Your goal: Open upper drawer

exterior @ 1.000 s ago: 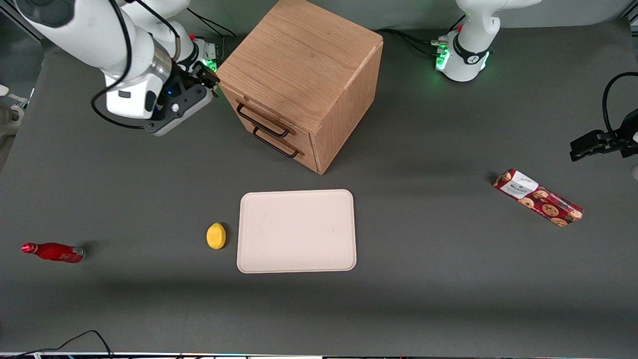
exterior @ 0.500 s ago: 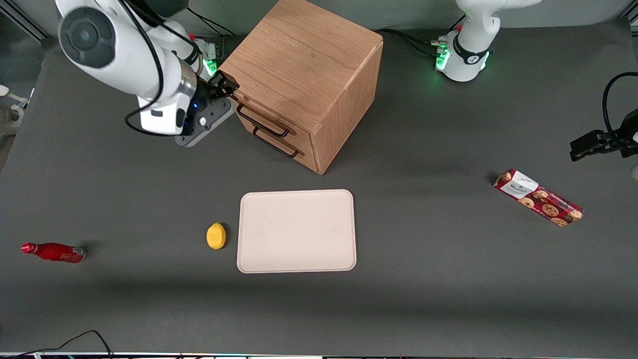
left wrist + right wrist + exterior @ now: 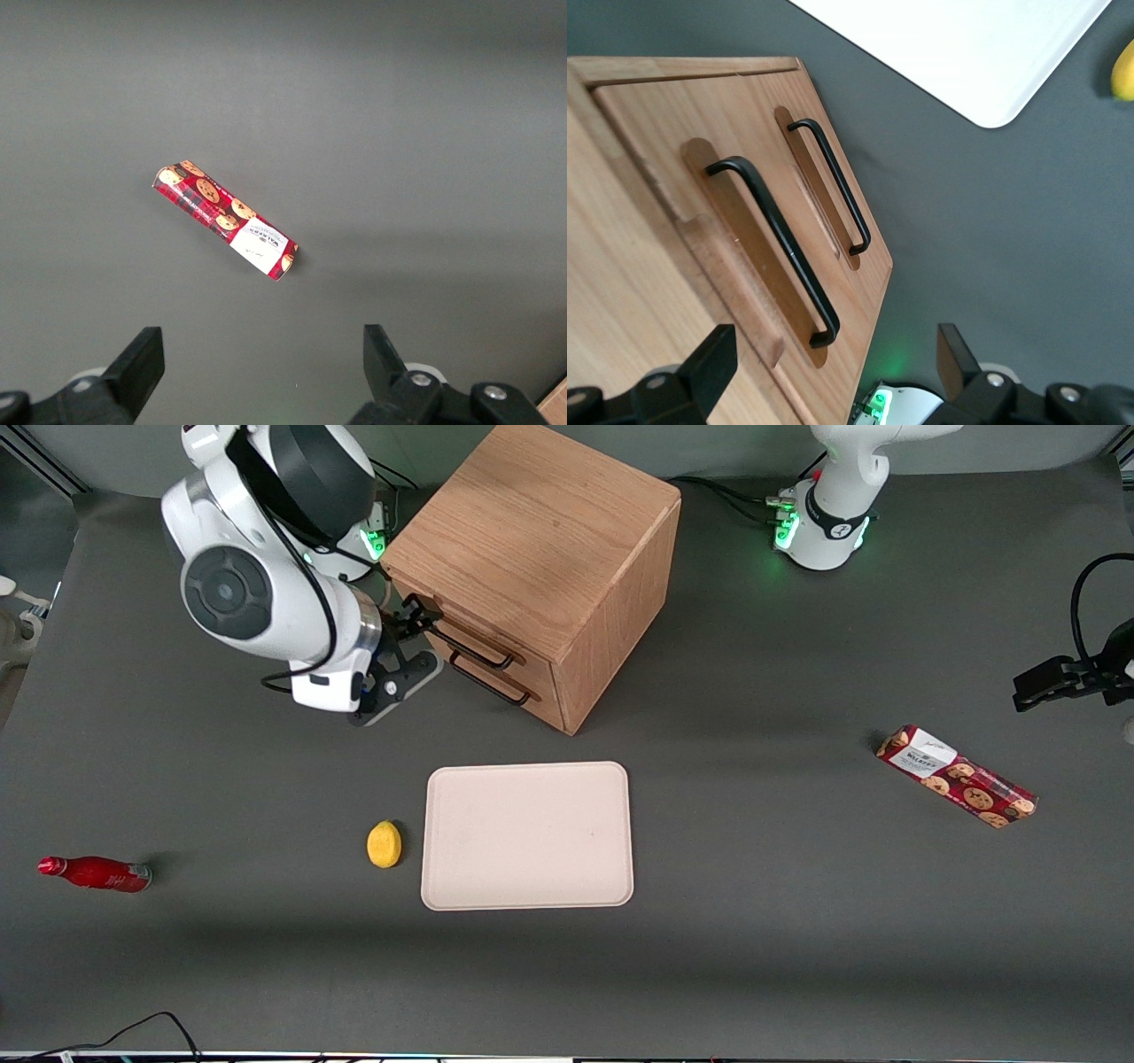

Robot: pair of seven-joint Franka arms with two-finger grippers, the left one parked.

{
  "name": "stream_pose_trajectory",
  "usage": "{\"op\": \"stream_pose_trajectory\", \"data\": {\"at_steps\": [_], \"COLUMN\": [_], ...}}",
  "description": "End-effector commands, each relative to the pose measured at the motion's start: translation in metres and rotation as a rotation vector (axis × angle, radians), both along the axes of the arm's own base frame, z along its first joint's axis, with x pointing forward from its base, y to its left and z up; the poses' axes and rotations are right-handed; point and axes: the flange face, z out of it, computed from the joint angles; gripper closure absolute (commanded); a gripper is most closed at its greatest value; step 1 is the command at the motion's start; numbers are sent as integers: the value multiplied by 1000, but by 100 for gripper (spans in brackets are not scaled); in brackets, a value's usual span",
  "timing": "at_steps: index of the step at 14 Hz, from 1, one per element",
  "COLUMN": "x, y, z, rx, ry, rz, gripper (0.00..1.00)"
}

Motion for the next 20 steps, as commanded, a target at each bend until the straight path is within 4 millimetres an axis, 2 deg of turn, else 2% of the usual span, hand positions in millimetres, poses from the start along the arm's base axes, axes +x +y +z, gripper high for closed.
{"op": "stream_pose_trajectory", "data": {"at_steps": [1,3,5,10,16,20], "x": [1,0,-9,-16,-32,-34], "y": [11,14,26,25,40,39], "z": [-22,-35,-46,-69,-87,-94], "rx": [10,3,9,24,20,18], "ry": [41,60,63,72,100,104], "rz": [14,19,43,85,119,123], "gripper": [0,0,0,0,0,0]}}
